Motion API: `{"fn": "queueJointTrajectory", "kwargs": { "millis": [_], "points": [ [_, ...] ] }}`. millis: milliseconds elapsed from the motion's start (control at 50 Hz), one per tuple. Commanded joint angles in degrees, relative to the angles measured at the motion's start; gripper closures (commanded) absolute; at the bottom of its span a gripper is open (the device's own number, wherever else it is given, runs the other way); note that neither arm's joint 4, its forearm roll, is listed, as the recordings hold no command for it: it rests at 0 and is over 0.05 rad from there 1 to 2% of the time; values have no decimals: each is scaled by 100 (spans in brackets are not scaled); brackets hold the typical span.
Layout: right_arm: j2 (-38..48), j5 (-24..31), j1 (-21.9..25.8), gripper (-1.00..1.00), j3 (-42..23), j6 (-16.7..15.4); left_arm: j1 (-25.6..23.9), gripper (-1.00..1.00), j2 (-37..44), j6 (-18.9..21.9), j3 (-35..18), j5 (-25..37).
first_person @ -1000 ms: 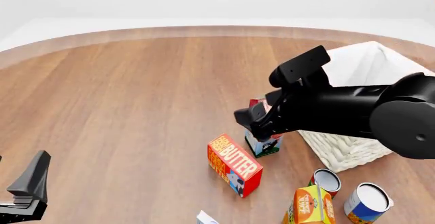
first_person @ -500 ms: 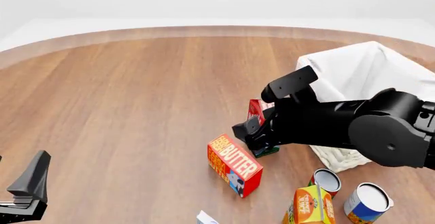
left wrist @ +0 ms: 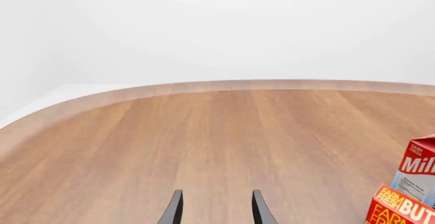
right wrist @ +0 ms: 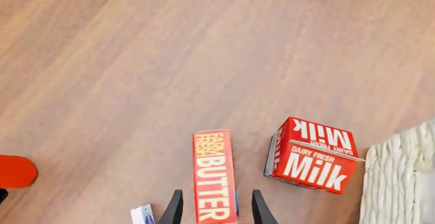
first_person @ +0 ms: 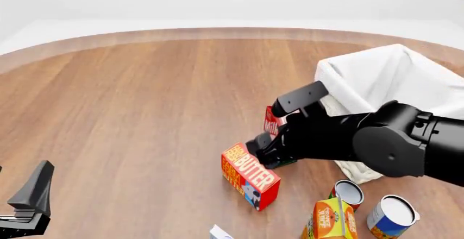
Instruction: Pick up the cream cheese box and the butter, and put them in the basket.
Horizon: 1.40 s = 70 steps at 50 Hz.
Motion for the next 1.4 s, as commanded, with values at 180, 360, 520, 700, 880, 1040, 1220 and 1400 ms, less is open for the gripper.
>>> {"fn": "queueJointTrajectory", "kwargs": {
  "millis": [180,360,520,700,880,1040,1220,1400],
  "points": [
    [187,-428,-44,-100,380,170,0,-100,0,0,0,0],
    [342,-623,2,-100,460,215,0,-100,0,0,0,0],
    [464,-717,35,-100,461,221,0,-100,0,0,0,0],
    [663,-958,67,-100,617,294,0,-100,0,0,0,0],
    [872,-1131,102,-100,685,325,0,-100,0,0,0,0],
    [931,-1179,100,-100,685,325,0,-100,0,0,0,0],
    [1071,-1344,141,-100,720,403,0,-100,0,0,0,0],
    [1164,-1474,200,-100,758,464,0,-100,0,0,0,0]
  ]
}}
